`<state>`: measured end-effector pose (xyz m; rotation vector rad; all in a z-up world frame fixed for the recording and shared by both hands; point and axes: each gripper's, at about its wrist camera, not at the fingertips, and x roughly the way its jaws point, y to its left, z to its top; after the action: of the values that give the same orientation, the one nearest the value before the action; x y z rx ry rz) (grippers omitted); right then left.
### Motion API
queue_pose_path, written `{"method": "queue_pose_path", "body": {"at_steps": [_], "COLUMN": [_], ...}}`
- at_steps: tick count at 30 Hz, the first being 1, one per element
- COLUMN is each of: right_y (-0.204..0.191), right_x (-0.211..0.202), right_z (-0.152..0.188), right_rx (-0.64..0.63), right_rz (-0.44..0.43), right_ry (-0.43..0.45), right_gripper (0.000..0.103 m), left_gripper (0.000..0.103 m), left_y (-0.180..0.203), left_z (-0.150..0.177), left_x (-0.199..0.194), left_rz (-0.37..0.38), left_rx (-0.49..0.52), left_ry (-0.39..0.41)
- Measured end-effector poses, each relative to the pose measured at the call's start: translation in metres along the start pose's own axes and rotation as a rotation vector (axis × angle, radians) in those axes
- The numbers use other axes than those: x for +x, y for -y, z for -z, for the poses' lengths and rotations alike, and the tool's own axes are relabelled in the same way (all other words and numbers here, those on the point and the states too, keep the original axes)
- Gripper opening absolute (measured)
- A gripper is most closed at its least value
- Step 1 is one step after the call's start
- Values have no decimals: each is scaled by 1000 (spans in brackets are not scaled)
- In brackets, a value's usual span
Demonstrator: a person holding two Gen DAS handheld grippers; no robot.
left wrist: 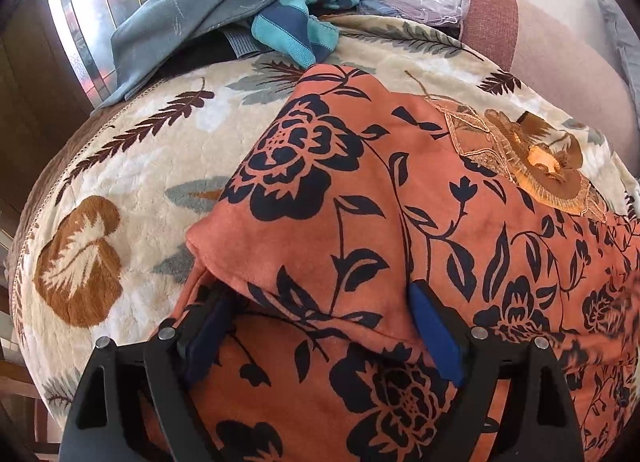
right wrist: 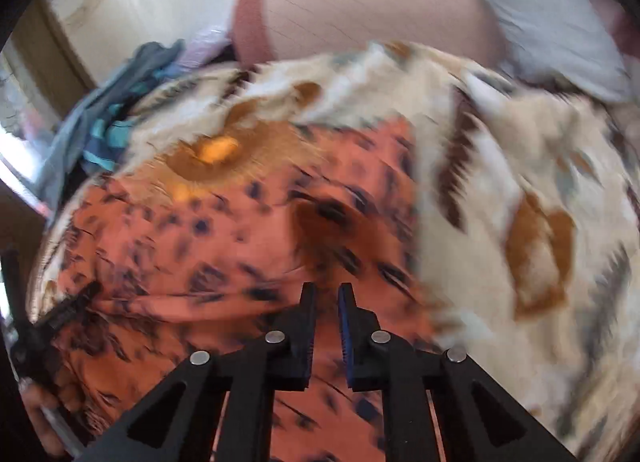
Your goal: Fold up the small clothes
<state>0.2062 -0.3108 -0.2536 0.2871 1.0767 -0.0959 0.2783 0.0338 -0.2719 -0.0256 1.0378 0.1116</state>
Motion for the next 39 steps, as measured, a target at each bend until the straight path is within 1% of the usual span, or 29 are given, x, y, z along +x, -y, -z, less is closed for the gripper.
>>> {"method": "queue_pose_path", "body": {"at_steps": [1,2,4,7,9,11,12,14,16,18,21,22,23,25,27,29,30,31,32,33,34,36,37,38,39], "right_y": [9,19,32,26,15,6,2,-4,-3,-3,-9,-14,-18,-25,-22,-10,-3,1,5,10,16,21,21,20,19], "right_x": [-1,-3,-11,-24,-26,-20,-12,12,34,49,52,52,52,46,36,29,26,25,27,29,29,35,40,46,51], "right_z": [9,17,25,17,6,-9,-17,-32,-42,-44,-44,-45,-46,-49,-52,-55,-55,-55,-54,-52,-49,-45,-45,-44,-44], "right_rx": [14,37,71,63,44,41,43,59,87,94,83,68,50,29,50,91,105,114,127,155,187,213,215,212,209], "right_rz": [18,8,-20,-81,-112,-146,-147,-135,-128,-83,-90,-95,-100,-89,-113,-144,-168,-186,-201,-224,-250,-284,-298,-316,-322], "right_ry": [-11,-17,6,58,70,70,58,8,-56,-91,-58,-61,-62,-44,-11,20,29,27,16,4,8,4,-6,-18,-31], "right_gripper": [13,13,13,13,13,13,15,15,15,15,17,17,13,13,13,15,17,22,42,70,75,75,73,69,60], "left_gripper": [88,88,88,88,88,88,88,88,88,88,88,88,88,88,88,88,88,88,88,88,88,88,88,88,88], "left_y": [1,2,3,7,9,9,9,8,10,13,19,21,23,28,35,43,48,52,58,63,68,76,79,80,81], "left_z": [1,3,5,9,11,11,10,10,9,9,9,9,9,9,10,12,14,15,17,18,20,24,25,26,26], "left_x": [-2,-5,-12,-27,-33,-31,-29,-25,-23,-22,-21,-21,-21,-24,-29,-31,-31,-31,-30,-29,-28,-26,-26,-26,-26], "left_rz": [-7,-17,-38,-71,-66,-62,-60,-55,-55,-59,-47,-43,-39,-31,-9,28,42,52,59,60,58,59,59,57,54], "left_rx": [4,10,22,46,52,52,52,47,61,81,112,120,127,147,176,210,225,239,256,272,292,318,326,332,335], "left_ry": [7,16,42,115,148,144,132,112,109,115,109,108,110,126,152,158,155,152,148,143,137,125,121,121,121]}}
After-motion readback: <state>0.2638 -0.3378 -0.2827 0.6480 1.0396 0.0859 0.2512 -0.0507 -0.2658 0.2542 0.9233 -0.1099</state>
